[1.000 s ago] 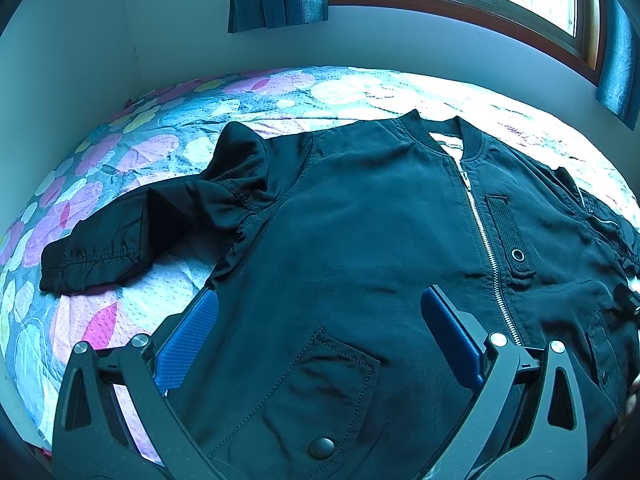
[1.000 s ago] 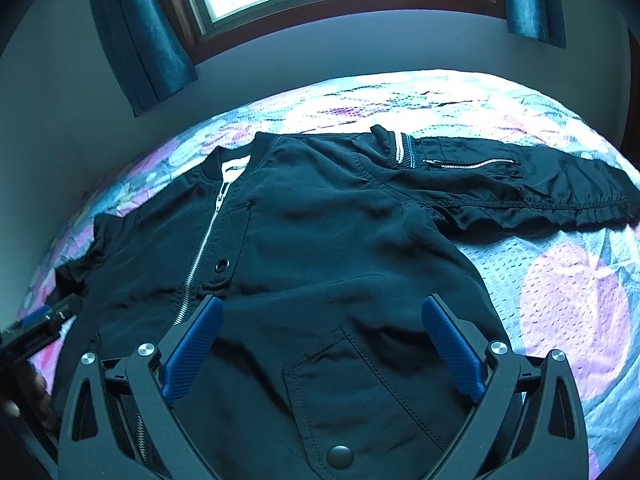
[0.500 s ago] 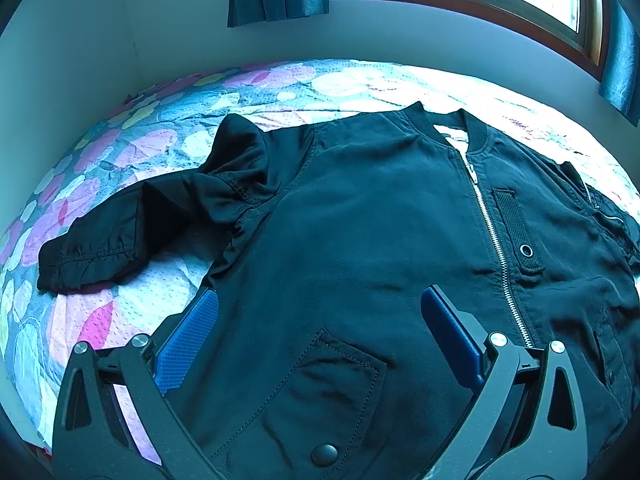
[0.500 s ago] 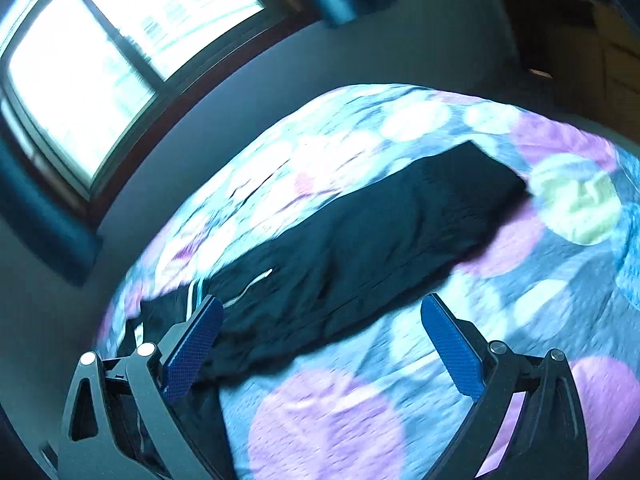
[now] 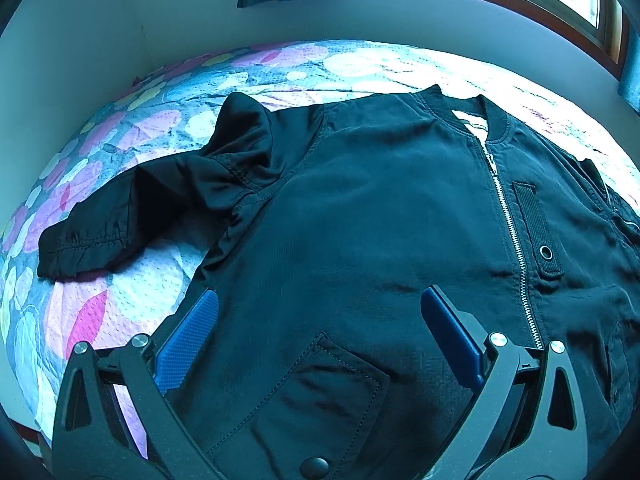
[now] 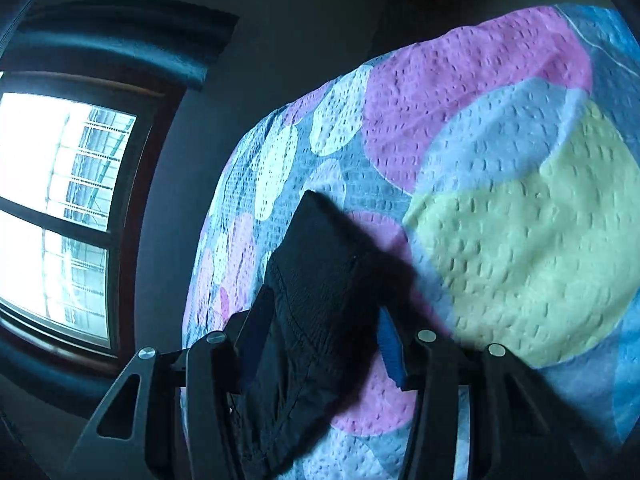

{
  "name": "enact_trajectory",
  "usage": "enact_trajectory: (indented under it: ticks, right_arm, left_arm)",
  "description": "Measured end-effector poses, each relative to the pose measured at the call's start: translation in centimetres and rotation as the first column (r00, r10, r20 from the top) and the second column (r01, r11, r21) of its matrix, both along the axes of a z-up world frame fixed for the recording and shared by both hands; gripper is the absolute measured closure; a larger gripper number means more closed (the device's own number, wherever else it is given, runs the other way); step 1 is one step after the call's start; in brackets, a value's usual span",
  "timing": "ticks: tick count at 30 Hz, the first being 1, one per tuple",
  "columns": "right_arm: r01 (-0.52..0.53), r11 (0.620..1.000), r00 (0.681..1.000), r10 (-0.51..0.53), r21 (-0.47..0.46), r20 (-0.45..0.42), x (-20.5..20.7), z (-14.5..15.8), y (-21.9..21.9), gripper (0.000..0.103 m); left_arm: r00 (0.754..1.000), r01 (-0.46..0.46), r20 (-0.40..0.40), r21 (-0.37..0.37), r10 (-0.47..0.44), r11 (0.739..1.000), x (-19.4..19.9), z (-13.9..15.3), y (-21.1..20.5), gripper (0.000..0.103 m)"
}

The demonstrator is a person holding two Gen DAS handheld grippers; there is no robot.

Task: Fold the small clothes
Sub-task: 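Grasp the ribbed sleeve cuff with the right gripper and lift it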

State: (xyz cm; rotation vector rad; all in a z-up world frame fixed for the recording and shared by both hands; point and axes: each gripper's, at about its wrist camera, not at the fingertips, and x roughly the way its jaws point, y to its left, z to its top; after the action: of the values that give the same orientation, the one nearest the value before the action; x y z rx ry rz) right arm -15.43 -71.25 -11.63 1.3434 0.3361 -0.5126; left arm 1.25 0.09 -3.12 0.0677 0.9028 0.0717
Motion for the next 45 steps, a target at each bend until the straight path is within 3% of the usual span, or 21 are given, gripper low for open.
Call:
enact_trajectory:
  ticks: [2,4,5,11,13,16,20,23,26,28,32,39,45]
  right_arm:
    - [0.012,1.0,1.0,-0.012,0.004,0.017,-0.4,0.1,0.0,0.054]
    - [-0.021,0.999,1.0,0.02,-0.04,-0.02,0.5,0.5,0.2,0.085]
    - [-0.038,0.998,0.999,0.037,-0.053,-0.029,0.7,0.5,0.4,0.089]
    - [0.079,0.996,0.997,-0.079,-0.049,-0.015,-1.7,0.0,0.2,0.09]
    - [0.09,0.992,0.995,-0.093,-0.088,-0.022,-2.0,1.0,0.9,0.09]
    - [0.082,0.978,0.996,-0.085,-0.19,-0.007,-1.8,4.7,3.1,0.09]
    - [0.003,0.938,0.999,0.01,-0.346,0.036,-0.3,11.6,7.4,0.09]
    - [-0.082,0.88,0.991,0.123,-0.468,0.056,2.0,17.1,12.4,0.09]
    - [-0.191,0.796,0.963,0.265,-0.574,0.047,5.2,21.5,19.0,0.09]
    - [-0.259,0.73,0.935,0.355,-0.632,0.027,7.4,23.7,23.9,0.09]
    - [-0.371,0.615,0.871,0.491,-0.695,-0.03,11.0,24.9,32.8,0.09]
    - [-0.548,0.44,0.749,0.637,-0.711,-0.183,17.2,21.7,45.9,0.09]
    - [-0.697,0.275,0.626,0.684,-0.662,-0.375,21.6,15.6,54.3,0.09]
  left_arm:
    - [1.0,0.001,-0.002,0.005,-0.001,1.0,0.0,0.0,-0.2,0.002]
    - [1.0,0.002,-0.007,0.007,-0.002,1.0,0.0,0.0,-0.4,0.002]
    - [1.0,0.004,-0.008,0.007,-0.004,1.0,0.0,0.0,-0.4,0.002]
    - [1.0,0.015,-0.003,0.004,-0.015,1.0,-0.1,0.3,0.1,0.002]
    - [1.0,0.017,0.003,0.004,-0.017,1.0,-0.2,0.6,0.6,0.002]
    - [1.0,0.018,0.014,0.002,-0.018,1.0,-0.2,1.0,1.5,0.002]
    - [0.999,0.02,0.031,0.007,-0.02,1.0,-0.4,1.3,2.7,0.002]
    - [0.999,0.019,0.04,0.0,-0.019,1.0,-0.5,1.4,3.8,0.002]
    - [0.999,0.013,0.048,-0.011,-0.013,1.0,-1.0,1.5,5.1,0.002]
    - [0.999,0.006,0.054,-0.023,-0.005,1.0,-1.4,1.6,6.2,0.002]
    - [0.998,-0.008,0.055,-0.038,0.01,0.999,-2.2,1.7,8.6,0.002]
    - [0.993,-0.079,0.088,-0.058,0.083,0.995,-3.5,1.6,13.5,0.002]
    - [0.989,-0.114,0.09,-0.071,0.12,0.991,-4.1,1.2,16.2,0.002]
